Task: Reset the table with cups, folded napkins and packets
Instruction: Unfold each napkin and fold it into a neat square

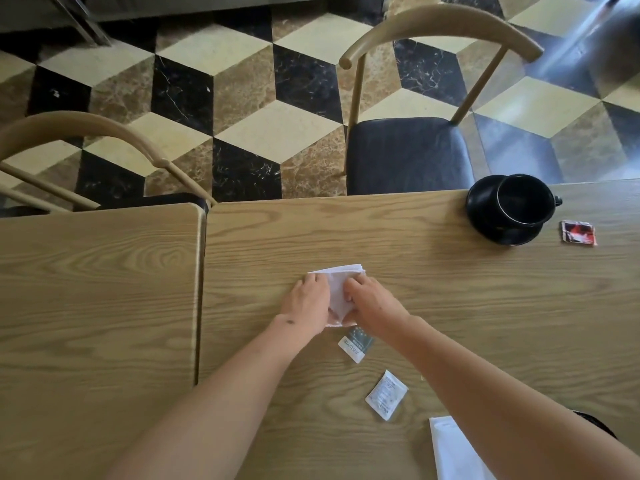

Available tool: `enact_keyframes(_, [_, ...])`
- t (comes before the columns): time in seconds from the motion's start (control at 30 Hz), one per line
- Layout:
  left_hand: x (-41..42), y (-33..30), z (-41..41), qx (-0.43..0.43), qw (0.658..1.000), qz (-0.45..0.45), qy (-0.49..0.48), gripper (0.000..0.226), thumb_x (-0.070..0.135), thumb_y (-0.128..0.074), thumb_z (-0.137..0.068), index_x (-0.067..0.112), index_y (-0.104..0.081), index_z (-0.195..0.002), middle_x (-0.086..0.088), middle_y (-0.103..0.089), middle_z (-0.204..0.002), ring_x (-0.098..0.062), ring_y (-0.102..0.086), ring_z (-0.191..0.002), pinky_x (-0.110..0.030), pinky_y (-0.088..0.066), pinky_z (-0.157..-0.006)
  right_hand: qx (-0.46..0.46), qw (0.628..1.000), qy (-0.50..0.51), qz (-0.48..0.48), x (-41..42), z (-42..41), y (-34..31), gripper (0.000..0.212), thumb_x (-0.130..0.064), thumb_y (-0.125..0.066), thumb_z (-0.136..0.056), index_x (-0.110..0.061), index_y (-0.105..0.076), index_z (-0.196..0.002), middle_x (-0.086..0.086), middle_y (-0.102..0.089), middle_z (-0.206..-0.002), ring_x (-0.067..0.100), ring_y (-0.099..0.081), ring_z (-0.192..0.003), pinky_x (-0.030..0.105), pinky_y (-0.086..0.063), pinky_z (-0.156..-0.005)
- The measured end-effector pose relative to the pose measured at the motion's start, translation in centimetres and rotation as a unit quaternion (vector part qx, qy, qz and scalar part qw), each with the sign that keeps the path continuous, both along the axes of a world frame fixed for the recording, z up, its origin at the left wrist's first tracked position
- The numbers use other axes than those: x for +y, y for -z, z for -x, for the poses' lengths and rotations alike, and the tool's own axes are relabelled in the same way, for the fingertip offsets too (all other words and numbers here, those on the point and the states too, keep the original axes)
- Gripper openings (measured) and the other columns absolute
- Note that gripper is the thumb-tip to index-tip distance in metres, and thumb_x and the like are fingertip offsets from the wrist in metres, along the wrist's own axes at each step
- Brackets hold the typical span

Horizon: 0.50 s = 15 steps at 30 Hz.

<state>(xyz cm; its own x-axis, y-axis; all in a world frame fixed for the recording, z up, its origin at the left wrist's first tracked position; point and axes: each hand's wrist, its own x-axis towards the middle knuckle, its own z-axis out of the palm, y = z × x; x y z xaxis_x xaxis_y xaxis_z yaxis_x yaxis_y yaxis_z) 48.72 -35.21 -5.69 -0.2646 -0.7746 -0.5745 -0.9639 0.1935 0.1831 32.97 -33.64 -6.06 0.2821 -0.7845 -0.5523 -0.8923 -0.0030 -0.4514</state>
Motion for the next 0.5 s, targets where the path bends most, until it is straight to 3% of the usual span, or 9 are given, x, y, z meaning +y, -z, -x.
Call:
enact_keyframes(0.13, [-0.8,1.2,0.8,-0.056,0.998,0.004,0.003,0.07,0.038,-0.082,-0.081,0.006,-0.044,-0.132,-0.011,-0.052,-0.133,-0.026,-0.056,-0.125,-0.031,-0.046,-0.098,-0.004,1.0,0.0,-0.012,-0.5,0.0,1.3,0.044,-0.018,-0.084,-0.077,-0.01,-0.055,-0.109,0.009,-0.052,-0.123,0.031,-0.051,-0.113,0.04,-0.046,-0.094])
enact_keyframes(0.27, [-1.3,0.4,2.1,-0.059,0.998,-0.017,-0.03,0.078,0.04,-0.087,-0.074,0.005,-0.046,-0.13,-0.01,-0.054,-0.131,-0.026,-0.055,-0.125,-0.03,-0.044,-0.099,-0.012,1.0,0.005,-0.024,-0.9,-0.1,1.6,0.047,-0.019,-0.086,-0.075,-0.012,-0.056,-0.11,0.007,-0.05,-0.122,0.029,-0.05,-0.112,0.034,-0.043,-0.091])
enact_keyframes(0.37, [-0.3,-0.7,1.5,0.013,0.976,-0.018,-0.218,0.071,0.031,-0.089,-0.07,0.009,-0.048,-0.123,-0.009,-0.054,-0.13,-0.029,-0.06,-0.12,-0.036,-0.048,-0.09,-0.056,0.994,0.085,-0.028,-0.1,-0.2,0.8,0.041,-0.017,-0.082,-0.08,-0.013,-0.062,-0.115,0.003,-0.05,-0.123,0.024,-0.052,-0.112,0.026,-0.041,-0.084])
enact_keyframes(0.43, [1.5,-1.2,0.7,0.068,0.925,-0.003,-0.374,0.057,0.03,-0.081,-0.074,0.011,-0.044,-0.113,-0.01,-0.057,-0.124,-0.034,-0.063,-0.107,-0.038,-0.049,-0.075,-0.108,0.963,0.249,-0.005,1.5,0.1,0.6,0.031,-0.015,-0.074,-0.085,-0.017,-0.065,-0.115,-0.001,-0.053,-0.115,0.02,-0.057,-0.103,0.027,-0.046,-0.077])
enact_keyframes(0.5, [3.2,-1.3,0.5,0.115,0.874,-0.034,-0.472,0.054,0.036,-0.078,-0.077,0.011,-0.044,-0.11,-0.01,-0.062,-0.117,-0.033,-0.063,-0.096,-0.034,-0.043,-0.07,-0.112,0.915,0.388,0.017,3.3,0.9,0.4,0.026,-0.022,-0.073,-0.083,-0.019,-0.063,-0.107,-0.005,-0.058,-0.106,0.016,-0.06,-0.094,0.026,-0.043,-0.068])
